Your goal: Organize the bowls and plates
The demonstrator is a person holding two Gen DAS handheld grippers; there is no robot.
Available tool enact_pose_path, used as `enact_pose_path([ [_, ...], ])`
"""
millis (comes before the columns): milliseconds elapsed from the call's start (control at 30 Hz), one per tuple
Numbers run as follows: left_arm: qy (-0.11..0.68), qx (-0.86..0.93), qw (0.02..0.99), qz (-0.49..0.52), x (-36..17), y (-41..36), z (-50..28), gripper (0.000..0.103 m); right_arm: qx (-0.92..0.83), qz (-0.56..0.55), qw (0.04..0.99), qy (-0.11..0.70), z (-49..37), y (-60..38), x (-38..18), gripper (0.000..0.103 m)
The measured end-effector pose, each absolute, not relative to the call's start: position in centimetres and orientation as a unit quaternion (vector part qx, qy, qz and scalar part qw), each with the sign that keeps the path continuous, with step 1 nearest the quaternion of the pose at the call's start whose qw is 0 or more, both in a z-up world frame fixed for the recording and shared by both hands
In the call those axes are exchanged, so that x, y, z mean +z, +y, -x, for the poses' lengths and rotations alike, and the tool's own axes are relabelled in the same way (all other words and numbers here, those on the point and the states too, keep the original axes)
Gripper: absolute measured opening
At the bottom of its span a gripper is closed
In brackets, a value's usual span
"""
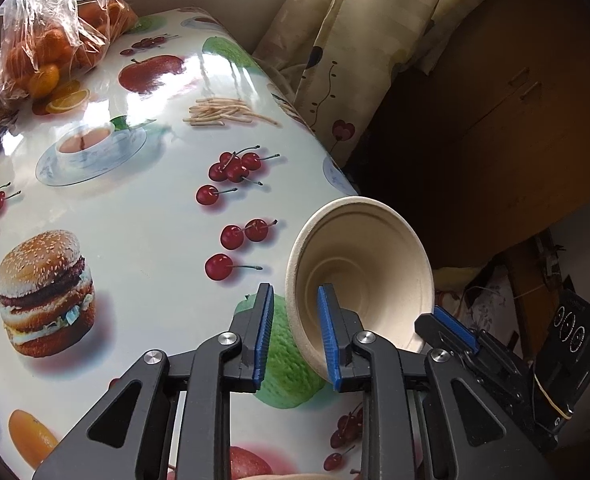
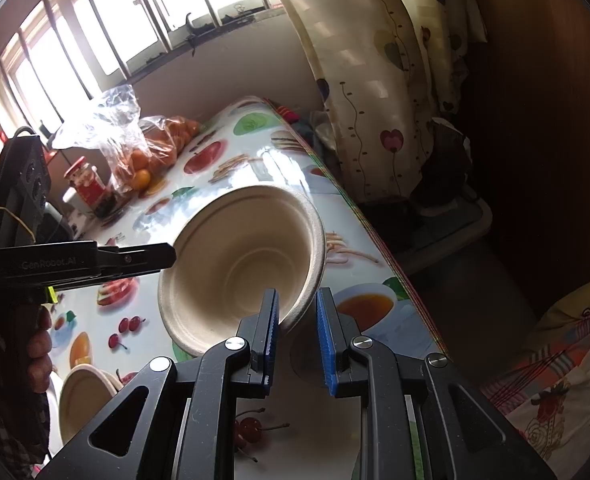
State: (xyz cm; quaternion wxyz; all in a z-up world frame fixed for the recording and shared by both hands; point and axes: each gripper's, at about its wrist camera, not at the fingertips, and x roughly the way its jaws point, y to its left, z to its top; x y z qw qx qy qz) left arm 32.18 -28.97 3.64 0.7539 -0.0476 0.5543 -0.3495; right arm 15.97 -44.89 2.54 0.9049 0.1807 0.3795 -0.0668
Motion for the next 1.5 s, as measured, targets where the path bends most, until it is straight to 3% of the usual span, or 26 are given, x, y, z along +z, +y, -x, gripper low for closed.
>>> enact_pose_path([
  [233,0.555,-0.343,0.757,0.044,3.5,-29.0,-32.1,0.006,-0.067,-0.182,0.904,0.380,-16.0,-44.9,2.5,0.019],
  [1500,0.526,-0.347,0.775,0.054,7.1,-24.7,-28.6,0.006,-0.031,-0.173,0.918,0.355,-12.6,-41.4,6.0,0.020],
])
